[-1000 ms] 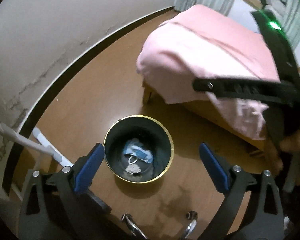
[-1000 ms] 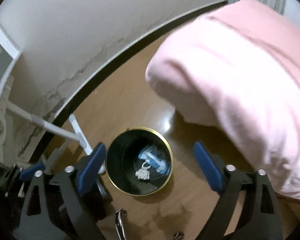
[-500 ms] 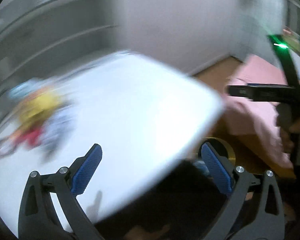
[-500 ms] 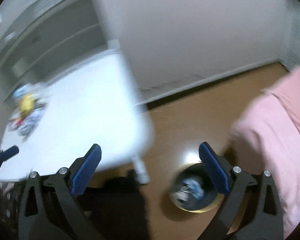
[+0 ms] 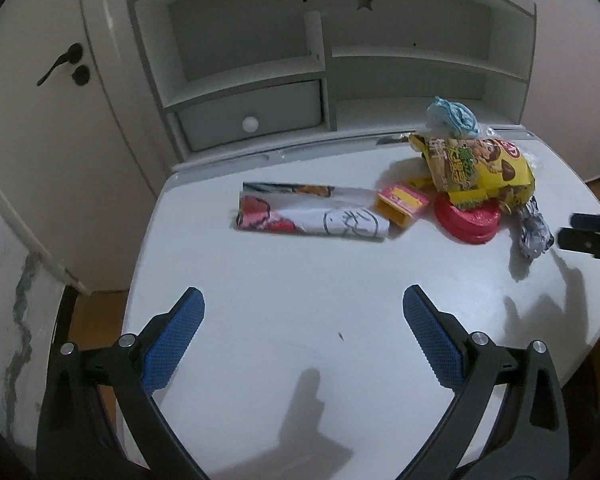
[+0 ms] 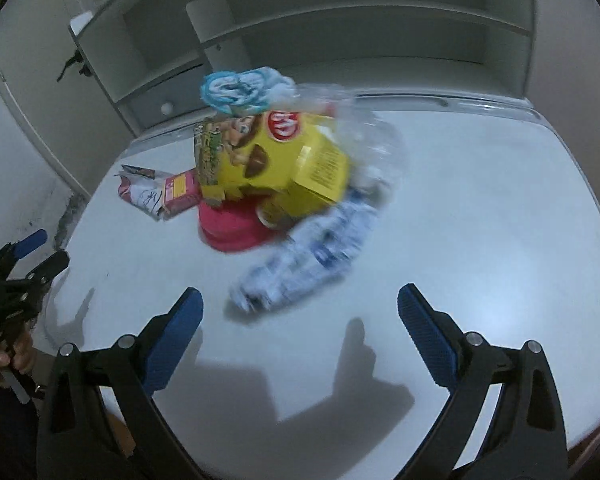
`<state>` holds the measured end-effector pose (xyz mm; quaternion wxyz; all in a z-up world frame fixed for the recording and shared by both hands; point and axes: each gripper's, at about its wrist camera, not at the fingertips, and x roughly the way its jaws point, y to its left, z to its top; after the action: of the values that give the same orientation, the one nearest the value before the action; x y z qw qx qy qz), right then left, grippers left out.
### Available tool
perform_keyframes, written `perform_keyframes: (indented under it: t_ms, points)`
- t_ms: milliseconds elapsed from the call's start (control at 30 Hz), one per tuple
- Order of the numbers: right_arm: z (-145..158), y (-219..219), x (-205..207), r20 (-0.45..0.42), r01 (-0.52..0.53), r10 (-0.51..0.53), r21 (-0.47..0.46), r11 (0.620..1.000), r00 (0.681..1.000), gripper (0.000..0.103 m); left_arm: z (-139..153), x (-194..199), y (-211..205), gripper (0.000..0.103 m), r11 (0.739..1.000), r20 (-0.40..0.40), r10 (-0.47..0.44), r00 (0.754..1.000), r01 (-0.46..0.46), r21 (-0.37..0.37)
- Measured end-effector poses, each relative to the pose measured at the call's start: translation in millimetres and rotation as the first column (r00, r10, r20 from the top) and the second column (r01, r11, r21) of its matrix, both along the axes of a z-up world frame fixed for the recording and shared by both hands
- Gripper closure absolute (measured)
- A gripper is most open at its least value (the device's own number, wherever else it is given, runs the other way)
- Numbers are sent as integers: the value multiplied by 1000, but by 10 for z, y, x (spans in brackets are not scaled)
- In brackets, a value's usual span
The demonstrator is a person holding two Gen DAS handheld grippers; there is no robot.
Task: Collect trash
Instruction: 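Grasp the pink juice box with left tool while right tool grasps the silver-blue wrapper, then carry both items over the bin and open both tools to drop them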
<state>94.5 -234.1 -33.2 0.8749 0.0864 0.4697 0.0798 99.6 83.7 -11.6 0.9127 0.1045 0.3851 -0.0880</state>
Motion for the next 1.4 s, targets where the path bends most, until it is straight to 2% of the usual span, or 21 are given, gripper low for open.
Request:
perform_keyframes:
  t_ms: [167,233,300,367,400,433,600,733,767,833,900,1000,1033,1200,1400]
  points:
    - [-140,124,342,-50,56,-58,-45,997,997,9,-94,235,-211,6,998,3,-58,998,58,30]
    - [-217,122,421,-75,72,-78,-80,994,994,14,-127,321,-335,6,995,9,-92,996,92,27]
    - [-278,88,438,-96,71,-79,-80,994,992,37,-150,402,-427,6,993,7,-119,993,118,27]
    - [-265,52,385,-90,67,-74,-82,994,993,46,-176,477,-532,6,989,-1,-148,989,148,32]
    - [-244,19,355,-82,64,-71,-91,994,994,59,-186,505,-578,6,987,0,-153,988,153,41]
    - [-217,-21,303,-76,58,-64,-85,995,995,62,-196,539,-640,6,984,-1,-169,986,169,53]
    - [-128,-239,12,-60,42,-45,-48,998,997,63,-295,714,-947,7,955,9,-264,965,260,141]
    - [-107,-361,-165,-62,41,-43,-32,999,997,63,-396,890,-1039,8,948,-23,-292,956,292,128]
    - [-106,-387,-191,-61,43,-45,-30,999,997,63,-416,917,-1057,10,947,-24,-294,956,294,131]
    - [-102,-471,-250,-60,51,-52,-22,998,997,63,-449,949,-1103,22,940,-27,-312,950,313,135]
    - [-99,-520,-302,-56,55,-56,-19,998,997,63,-478,974,-1137,26,935,-36,-329,944,330,132]
    - [-88,-556,-316,-53,53,-54,-13,998,997,63,-526,1032,-1184,43,930,-54,-337,940,341,138]
    - [-86,-560,-320,-51,52,-53,-12,999,997,63,-532,1048,-1193,49,930,-65,-340,938,346,125]
    - [-103,-588,-366,-50,45,-46,-8,999,998,63,-511,1030,-1168,51,947,-58,-298,953,303,105]
    - [-53,-706,-445,-41,51,-52,-16,999,998,63,-249,795,-1101,53,968,-9,-240,971,239,80]
